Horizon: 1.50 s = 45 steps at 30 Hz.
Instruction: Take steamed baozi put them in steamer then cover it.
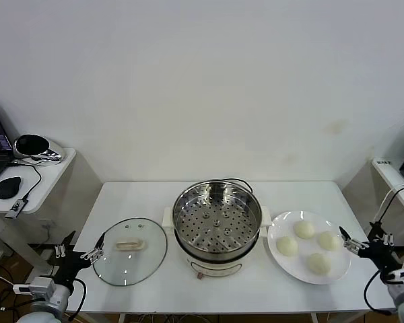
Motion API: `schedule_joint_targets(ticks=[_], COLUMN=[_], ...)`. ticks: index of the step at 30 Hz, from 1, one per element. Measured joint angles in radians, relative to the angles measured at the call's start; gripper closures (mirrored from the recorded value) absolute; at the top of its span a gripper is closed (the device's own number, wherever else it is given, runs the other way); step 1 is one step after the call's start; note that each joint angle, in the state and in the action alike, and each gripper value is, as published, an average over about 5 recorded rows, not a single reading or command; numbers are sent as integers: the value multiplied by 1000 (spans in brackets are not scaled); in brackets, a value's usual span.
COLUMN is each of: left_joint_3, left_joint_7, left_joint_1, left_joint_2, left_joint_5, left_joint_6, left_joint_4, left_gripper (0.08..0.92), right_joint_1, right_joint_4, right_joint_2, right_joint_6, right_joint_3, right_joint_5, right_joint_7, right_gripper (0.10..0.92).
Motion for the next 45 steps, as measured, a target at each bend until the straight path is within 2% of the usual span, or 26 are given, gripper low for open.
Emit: schedule_joint_targets(ticks=[4,12,18,23,33,45], left_joint_3=[0,-5,-11,-6,-5,-2], left_joint_7=[3,5,4,3,11,12], left_joint_1=[7,17,20,30,48,64], left_joint_2=[-4,-21,-35,-45,-66,-74], left_joint_5=[6,18,23,31,41,54], left_joint_6=[-1,-6,-12,-21,-24,-28], left_joint_4=[-8,-22,-26,-26,-36,-32], left_gripper=[177,177,177,177,177,177], right_joint_1=[65,299,534,730,990,1083], right_joint_4=[-26,-132,-239,-338,-520,-691], right_joint_2=[-55,-216,-305,-329,-274,-153], right_joint_6=[-8,27,87,142,227,276], right_joint_3=[-16,-123,-320,-529,-832,-971], right_joint_5=[-100,-382,-551,-655,-799,-883], right_joint_7=[-98,-458,-694,-828,-952,-976], right_gripper=[203,203,203,203,203,203])
